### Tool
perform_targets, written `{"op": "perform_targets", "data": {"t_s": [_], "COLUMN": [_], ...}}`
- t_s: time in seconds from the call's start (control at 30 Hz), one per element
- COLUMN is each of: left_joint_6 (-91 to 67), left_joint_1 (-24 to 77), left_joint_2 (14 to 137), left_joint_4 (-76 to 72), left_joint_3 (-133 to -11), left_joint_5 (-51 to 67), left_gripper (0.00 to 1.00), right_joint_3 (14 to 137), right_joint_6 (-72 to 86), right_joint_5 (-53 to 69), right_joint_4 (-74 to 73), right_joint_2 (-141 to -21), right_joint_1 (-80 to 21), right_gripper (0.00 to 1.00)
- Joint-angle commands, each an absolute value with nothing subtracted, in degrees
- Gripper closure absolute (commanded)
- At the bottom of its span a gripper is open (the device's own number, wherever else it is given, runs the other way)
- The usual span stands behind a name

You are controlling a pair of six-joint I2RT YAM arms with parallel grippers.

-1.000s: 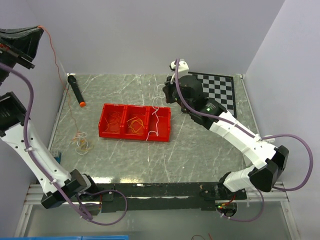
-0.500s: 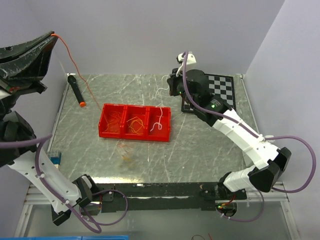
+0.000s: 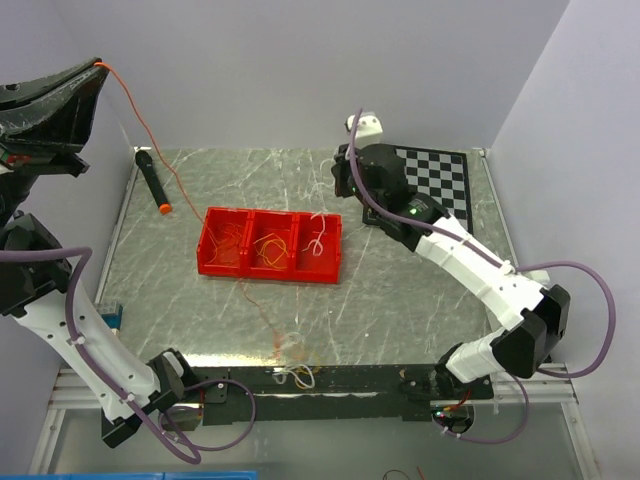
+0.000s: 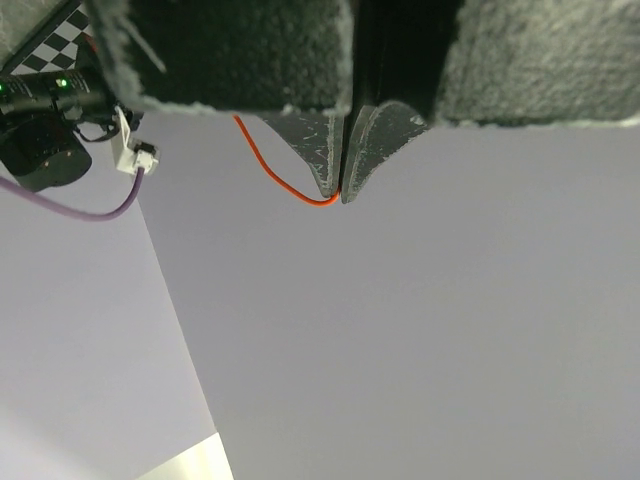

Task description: Untangle the cables

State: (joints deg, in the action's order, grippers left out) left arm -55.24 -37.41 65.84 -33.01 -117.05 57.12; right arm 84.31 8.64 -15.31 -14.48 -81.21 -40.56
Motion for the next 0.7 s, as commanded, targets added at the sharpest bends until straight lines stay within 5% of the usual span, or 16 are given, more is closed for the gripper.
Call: {"op": "perform_targets", "data": {"t_s": [0.0,0.27,0.67], "left_joint_6": [-56.51,-54.49,-53.61], "left_joint_1": [-37.35,-37.35,-37.35], "left_joint_2": [65.04,64.77,64.95], "left_joint_4": [-34.01,-32.87,-31.81], "left_joint_3": [-116.02,-113.12,-114.16], "left_joint_5": [57.13,58.36,58.36], "left_gripper": [0.97,0.98,0.98], "right_joint_3": [77.63,67.06,74.24], "right_joint_6": [11.86,15.29,21.17], "right_joint_5": [-14.15,-13.8,-13.97], "right_joint_4": [-11.69,-10.37,-16.15], "right_joint_2": [-81.48,-85.51,-100.35], "right_joint_1": [-40.43,-44.47,-44.39], "right_gripper": [1.0,1.0,1.0]}}
